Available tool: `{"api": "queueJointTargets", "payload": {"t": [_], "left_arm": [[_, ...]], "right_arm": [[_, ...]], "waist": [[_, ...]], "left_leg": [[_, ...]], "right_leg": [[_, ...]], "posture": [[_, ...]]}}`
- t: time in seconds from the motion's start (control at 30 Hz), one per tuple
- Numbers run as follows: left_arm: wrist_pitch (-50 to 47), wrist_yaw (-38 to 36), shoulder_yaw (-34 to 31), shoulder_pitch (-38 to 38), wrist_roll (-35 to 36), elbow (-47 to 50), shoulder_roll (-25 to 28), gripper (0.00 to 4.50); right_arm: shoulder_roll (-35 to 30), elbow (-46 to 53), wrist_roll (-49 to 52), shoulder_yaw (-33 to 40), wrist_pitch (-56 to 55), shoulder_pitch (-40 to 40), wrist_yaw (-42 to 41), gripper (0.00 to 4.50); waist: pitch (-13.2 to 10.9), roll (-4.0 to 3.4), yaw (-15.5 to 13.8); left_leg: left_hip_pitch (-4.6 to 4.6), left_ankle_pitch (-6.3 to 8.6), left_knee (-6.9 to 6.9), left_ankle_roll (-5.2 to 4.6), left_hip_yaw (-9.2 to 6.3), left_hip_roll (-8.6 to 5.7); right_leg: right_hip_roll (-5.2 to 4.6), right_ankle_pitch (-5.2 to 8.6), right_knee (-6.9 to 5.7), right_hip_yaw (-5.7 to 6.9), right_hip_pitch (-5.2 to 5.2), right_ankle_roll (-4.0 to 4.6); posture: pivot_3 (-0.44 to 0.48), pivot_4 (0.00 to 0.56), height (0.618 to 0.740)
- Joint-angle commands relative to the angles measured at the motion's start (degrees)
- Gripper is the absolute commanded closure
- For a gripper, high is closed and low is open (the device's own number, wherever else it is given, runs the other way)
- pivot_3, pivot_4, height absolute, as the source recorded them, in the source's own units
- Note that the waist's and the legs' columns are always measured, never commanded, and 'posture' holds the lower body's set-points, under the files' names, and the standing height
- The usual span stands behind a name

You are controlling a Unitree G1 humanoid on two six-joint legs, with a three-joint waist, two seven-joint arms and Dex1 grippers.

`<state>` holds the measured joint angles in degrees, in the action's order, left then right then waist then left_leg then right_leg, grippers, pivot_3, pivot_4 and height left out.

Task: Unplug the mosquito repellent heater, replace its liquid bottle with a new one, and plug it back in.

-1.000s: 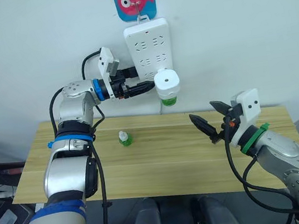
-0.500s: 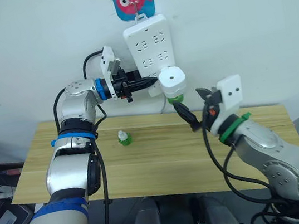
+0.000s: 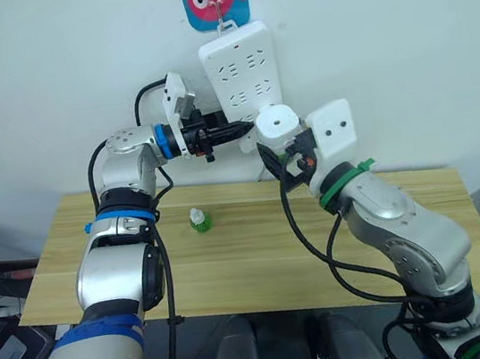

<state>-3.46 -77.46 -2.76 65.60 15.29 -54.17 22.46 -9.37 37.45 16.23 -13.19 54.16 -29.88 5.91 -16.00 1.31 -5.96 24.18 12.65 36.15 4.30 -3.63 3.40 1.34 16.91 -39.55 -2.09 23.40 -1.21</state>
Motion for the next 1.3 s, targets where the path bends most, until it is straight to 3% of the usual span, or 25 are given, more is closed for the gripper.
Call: {"api": "queueJointTargets", "payload": {"t": [0.03, 0.2, 0.7, 0.9, 1.07, 1.3], "left_arm": [[0.08, 2.08, -0.71, 1.50, -0.24, 0.31, -0.40, 3.15], [0.67, 2.70, -0.82, 1.52, -0.39, 0.08, -0.41, 3.15], [2.70, 6.85, -1.34, 2.08, -2.07, -2.49, 0.06, 3.15], [0.65, 7.29, -1.91, 0.93, -1.16, -0.17, 1.22, 1.33], [-1.33, 10.35, -3.28, -4.01, -0.56, 6.22, 3.01, 0.02], [-10.84, 17.34, -6.45, -17.45, 3.14, 26.68, 6.41, 0.02]], "right_arm": [[1.21, 0.12, -2.82, -0.41, -2.26, -0.99, 0.07, 0.18], [1.63, -0.18, -4.59, -0.78, -3.25, -1.07, -1.47, 1.49], [-0.67, 13.23, -5.36, 2.31, 4.89, 4.43, -4.35, 1.49], [3.62, 12.97, -4.04, 7.41, 1.68, 7.20, -4.74, 1.49], [1.29, 8.38, -2.68, 13.60, -3.92, 11.27, -9.12, 1.49], [6.74, 2.08, 8.53, 26.22, -5.19, 15.90, -12.30, 1.49]], "waist": [[0.00, 0.00, -0.02], [-0.02, 0.00, -0.02], [-0.12, 0.01, 0.27], [-0.29, 0.02, 1.34], [-0.34, 0.01, 1.74], [-0.39, -0.03, 3.72]], "left_leg": [[0.01, 0.00, 0.00, 0.00, -0.01, 0.00], [0.06, -0.01, 0.00, 0.01, -0.02, -0.02], [0.37, -0.33, -0.01, 0.11, -0.47, -0.23], [0.40, -0.64, -0.04, -0.22, -0.61, -0.39], [0.38, -0.88, -0.06, -0.14, -0.68, -0.64], [0.18, -1.14, -0.29, -0.24, -0.69, -0.58]], "right_leg": [[0.00, 0.00, 0.00, 0.01, 0.00, 0.00], [-0.02, -0.07, 0.00, 0.02, 0.04, 0.12], [-0.04, 0.04, 0.00, 0.07, 0.15, -0.10], [-0.08, -0.10, -0.08, 0.06, 0.15, -0.13], [-0.34, -0.16, -0.28, 0.07, 0.16, -0.22], [-0.37, -0.36, -0.40, -0.05, 0.17, -0.19]], "posture": [[0.219, 0.301, 0.740], [0.221, 0.300, 0.740], [0.223, 0.297, 0.740], [0.226, 0.294, 0.740], [0.254, 0.282, 0.740], [0.292, 0.275, 0.740]]}}
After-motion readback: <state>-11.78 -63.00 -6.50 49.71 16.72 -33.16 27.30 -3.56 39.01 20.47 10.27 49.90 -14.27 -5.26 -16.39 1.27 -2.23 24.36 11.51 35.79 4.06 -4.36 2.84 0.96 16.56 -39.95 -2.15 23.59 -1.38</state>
